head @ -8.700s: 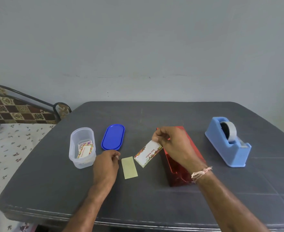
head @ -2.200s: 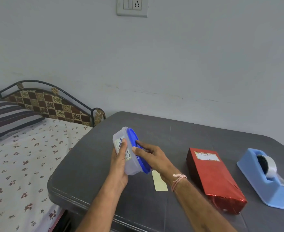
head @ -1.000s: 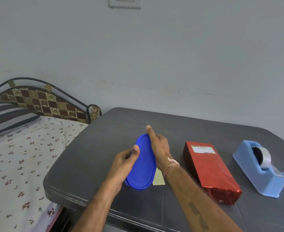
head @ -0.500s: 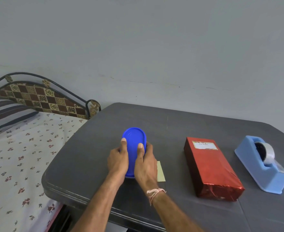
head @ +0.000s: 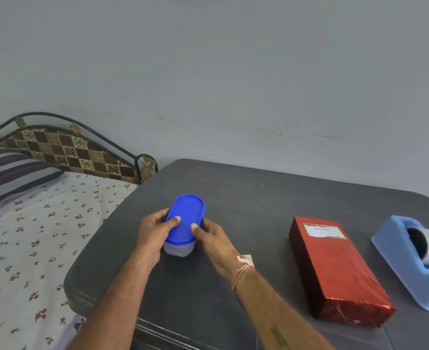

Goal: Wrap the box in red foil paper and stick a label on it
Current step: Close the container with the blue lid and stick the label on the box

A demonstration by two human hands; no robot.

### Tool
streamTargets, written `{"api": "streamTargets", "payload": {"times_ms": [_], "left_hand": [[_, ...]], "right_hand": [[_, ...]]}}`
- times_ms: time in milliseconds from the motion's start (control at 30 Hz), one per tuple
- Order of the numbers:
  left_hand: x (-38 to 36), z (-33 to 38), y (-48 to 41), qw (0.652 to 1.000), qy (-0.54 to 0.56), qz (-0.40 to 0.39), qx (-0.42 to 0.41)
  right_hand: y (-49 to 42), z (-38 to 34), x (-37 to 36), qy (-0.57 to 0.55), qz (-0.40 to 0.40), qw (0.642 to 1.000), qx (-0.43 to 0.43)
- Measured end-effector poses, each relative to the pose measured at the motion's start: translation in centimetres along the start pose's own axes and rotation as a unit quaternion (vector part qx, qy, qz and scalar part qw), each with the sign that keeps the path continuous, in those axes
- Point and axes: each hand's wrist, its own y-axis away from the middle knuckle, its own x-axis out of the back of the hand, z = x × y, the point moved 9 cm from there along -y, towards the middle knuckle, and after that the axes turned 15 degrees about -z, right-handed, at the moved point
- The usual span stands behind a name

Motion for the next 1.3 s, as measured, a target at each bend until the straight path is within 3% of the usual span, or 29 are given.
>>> {"api": "streamTargets", "payload": {"times_ms": [100, 300, 400, 500, 567, 633, 733, 833, 900, 1000, 1133, 1300], "left_hand": [[0.7, -0.2, -1.3, 1.000, -0.002, 0.024, 0.003], [1.0, -0.5, -3.0, 0.997, -0.053, 0.050, 0.003], [1.6, 0.6, -2.2, 0.979, -0.177, 0.096, -0.009], [0.4, 3.5, -0.1, 0.946, -0.264, 0.152, -0.110], [-3.0, 4.8, 0.9, 0.966, -0.200, 0.092, -0.137], [-8.5, 4.0, 1.4, 0.988, -0.128, -0.025, -0.082], [-17.3, 1.9, 3.3, 0.980, -0.099, -0.172, -0.005], [-23.3, 0.2, 5.7, 0.959, -0.105, -0.259, 0.046], [-26.7, -0.8, 7.6, 0.942, -0.106, -0.314, 0.059], [-29.5, -2.1, 8.9, 0.923, -0.109, -0.364, 0.060], [-30.1, -2.0, 8.6, 0.934, -0.074, -0.346, 0.042], [-28.4, -0.2, 6.4, 0.950, -0.035, -0.311, 0.004]], "right_hand": [[-1.0, -0.3, 0.3, 0.012, 0.018, 1.000, 0.008], [-2.2, 0.3, 1.6, 0.052, 0.100, 0.992, -0.056], [-0.4, -1.6, 1.1, 0.089, 0.092, 0.989, -0.073], [2.3, -4.3, 2.4, 0.153, 0.083, 0.984, -0.048], [4.6, -7.1, 4.4, 0.216, 0.094, 0.972, -0.012], [7.6, -9.2, 7.2, 0.293, 0.108, 0.950, -0.007], [13.7, -11.5, 12.8, 0.416, 0.184, 0.889, -0.054], [19.4, -11.4, 18.0, 0.446, 0.245, 0.849, -0.143], [23.2, -9.4, 21.8, 0.401, 0.252, 0.862, -0.181], [26.9, -5.9, 23.6, 0.256, 0.203, 0.925, -0.193], [27.8, -5.0, 23.3, 0.155, 0.171, 0.963, -0.139], [23.6, -6.0, 23.2, 0.097, 0.146, 0.982, -0.072]]}}
